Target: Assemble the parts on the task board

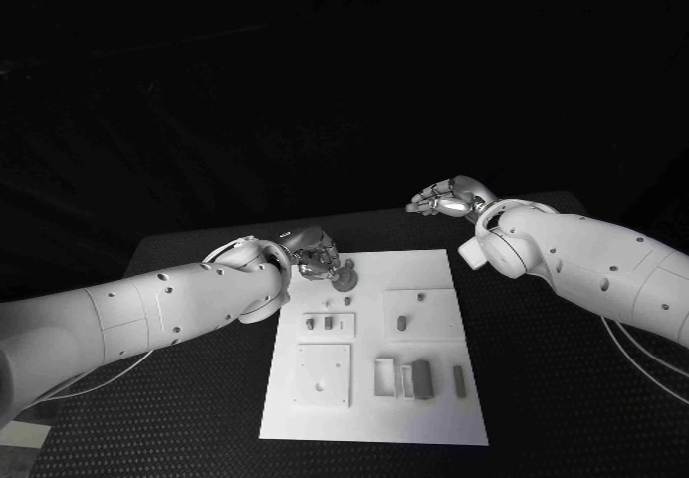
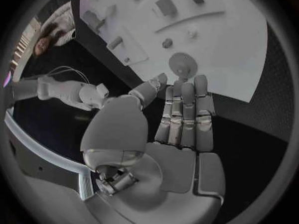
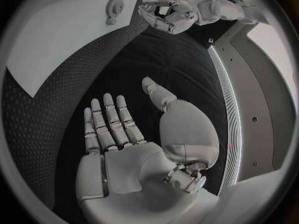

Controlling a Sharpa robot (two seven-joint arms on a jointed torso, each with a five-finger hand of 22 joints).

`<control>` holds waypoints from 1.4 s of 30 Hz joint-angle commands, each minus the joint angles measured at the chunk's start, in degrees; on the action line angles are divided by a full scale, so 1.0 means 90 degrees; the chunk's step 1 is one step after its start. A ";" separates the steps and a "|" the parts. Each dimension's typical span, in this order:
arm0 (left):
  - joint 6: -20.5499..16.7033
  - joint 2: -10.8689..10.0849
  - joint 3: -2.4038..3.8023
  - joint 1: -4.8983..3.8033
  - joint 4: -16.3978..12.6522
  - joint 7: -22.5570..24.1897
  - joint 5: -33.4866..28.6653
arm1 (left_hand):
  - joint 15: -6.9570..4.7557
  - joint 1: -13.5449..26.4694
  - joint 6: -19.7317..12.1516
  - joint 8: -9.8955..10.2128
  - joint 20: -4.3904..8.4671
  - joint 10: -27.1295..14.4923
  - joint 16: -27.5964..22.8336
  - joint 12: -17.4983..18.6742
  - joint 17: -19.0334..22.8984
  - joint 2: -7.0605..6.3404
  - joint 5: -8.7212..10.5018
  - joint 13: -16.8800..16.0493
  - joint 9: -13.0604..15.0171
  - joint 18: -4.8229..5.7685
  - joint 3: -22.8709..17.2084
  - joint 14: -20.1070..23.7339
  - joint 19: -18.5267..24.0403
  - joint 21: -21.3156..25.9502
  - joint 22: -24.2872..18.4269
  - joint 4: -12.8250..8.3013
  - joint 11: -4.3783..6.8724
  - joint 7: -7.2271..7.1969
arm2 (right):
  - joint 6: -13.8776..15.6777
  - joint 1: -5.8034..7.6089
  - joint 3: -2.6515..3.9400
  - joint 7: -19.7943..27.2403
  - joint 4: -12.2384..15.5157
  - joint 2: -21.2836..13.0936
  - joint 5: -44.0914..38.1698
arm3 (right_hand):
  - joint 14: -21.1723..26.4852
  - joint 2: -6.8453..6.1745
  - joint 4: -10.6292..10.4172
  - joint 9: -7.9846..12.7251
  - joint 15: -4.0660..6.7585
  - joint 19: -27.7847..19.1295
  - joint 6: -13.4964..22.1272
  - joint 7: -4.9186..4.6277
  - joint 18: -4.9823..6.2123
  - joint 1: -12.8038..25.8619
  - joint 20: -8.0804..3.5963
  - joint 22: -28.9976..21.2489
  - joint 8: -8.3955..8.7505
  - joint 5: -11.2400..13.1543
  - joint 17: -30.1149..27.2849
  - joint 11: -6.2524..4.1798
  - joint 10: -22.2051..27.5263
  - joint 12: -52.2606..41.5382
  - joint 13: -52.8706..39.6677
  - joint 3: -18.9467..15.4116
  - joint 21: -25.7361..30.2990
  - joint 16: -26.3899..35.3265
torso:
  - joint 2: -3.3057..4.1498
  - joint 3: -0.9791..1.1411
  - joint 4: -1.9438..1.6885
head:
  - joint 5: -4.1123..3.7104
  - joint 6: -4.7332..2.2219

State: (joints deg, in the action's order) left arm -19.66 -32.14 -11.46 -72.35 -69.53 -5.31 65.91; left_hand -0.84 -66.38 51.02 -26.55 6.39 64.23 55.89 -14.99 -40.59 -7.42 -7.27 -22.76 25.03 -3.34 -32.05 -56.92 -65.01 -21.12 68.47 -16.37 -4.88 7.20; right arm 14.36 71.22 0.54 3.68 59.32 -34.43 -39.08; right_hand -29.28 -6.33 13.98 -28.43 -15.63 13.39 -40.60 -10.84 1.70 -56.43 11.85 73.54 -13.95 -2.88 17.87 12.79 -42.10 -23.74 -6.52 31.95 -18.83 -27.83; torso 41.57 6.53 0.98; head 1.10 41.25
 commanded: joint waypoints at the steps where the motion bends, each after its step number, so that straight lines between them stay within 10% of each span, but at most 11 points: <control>1: -0.0516 0.0103 -0.0058 0.0050 0.0081 0.0741 0.1424 | -0.0022 -0.0070 0.0045 0.0077 0.0039 0.0024 0.0062 0.0165 -0.0033 -0.0019 0.0008 0.0086 -0.0022 -0.0125 -0.0017 -0.0138 -0.0134 -0.0066 0.0045 0.0000 -0.0024 -0.0008 | -0.0080 -0.0004 0.0003 0.0055 -0.0011 0.0015 -0.0012 | 0.0056 0.0028 -0.0018 0.0009 -0.0010 -0.0038 0.0052 -0.0321 -0.0031 0.0030 0.0008 0.0006 -0.0022 0.0012 -0.0010 0.0031 0.0001 -0.0041 0.0009 -0.0012 0.0022 -0.0034 | 0.0011 0.0004 0.0019 | -0.0012 -0.0020; 8: -0.0328 0.0230 -0.0191 0.0096 0.0113 0.0802 0.2246 | -0.0042 -0.0114 0.0054 0.0185 0.0067 0.0056 0.0191 0.0385 -0.0082 -0.0072 0.0073 0.0197 -0.0053 -0.0206 0.0041 -0.0388 -0.0385 -0.0186 0.0118 0.0002 -0.0021 -0.0025 | -0.0082 -0.0004 0.0003 0.0055 -0.0001 0.0012 -0.0012 | 0.0056 0.0032 -0.0018 0.0011 -0.0011 -0.0037 0.0053 -0.0322 -0.0029 0.0031 0.0009 0.0009 -0.0024 0.0012 -0.0011 0.0032 0.0001 -0.0042 0.0012 -0.0012 0.0024 -0.0036 | 0.0006 0.0006 0.0005 | -0.0025 -0.0005; 42: 0.0219 0.0446 -0.0199 0.0364 0.0387 0.0555 0.2802 | -0.0050 -0.0046 0.0212 0.0470 0.0073 0.0291 0.0621 0.1002 -0.0298 -0.0140 0.0117 0.0544 -0.0161 -0.0433 0.0205 -0.0779 -0.0822 -0.0539 0.0519 0.0051 -0.0029 0.0042 | -0.0088 -0.0005 0.0003 0.0061 0.0046 0.0006 -0.0010 | 0.0059 0.0037 -0.0021 0.0019 -0.0011 -0.0032 0.0057 -0.0322 -0.0023 0.0036 0.0012 0.0019 -0.0030 0.0012 -0.0014 0.0032 0.0000 -0.0048 0.0028 -0.0017 0.0032 -0.0043 | 0.0000 0.0002 0.0005 | -0.0101 0.0035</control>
State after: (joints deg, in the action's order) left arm -18.99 -28.23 -13.24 -69.11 -66.19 0.20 90.21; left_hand -1.14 -66.86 52.62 -22.59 7.05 66.48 61.29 -6.14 -43.27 -8.83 -5.94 -17.89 23.66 -3.14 -30.37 -63.57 -72.19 -25.72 73.13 -16.12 -5.13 7.66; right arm 14.13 71.18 0.54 3.71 59.58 -34.39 -39.07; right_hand -29.13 -6.33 13.98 -28.33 -15.77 13.39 -40.60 -10.84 1.70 -56.43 11.85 73.64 -13.95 -2.88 17.83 12.79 -42.10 -23.96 -6.36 31.95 -18.83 -27.83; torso 41.57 6.56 1.02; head 0.20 41.52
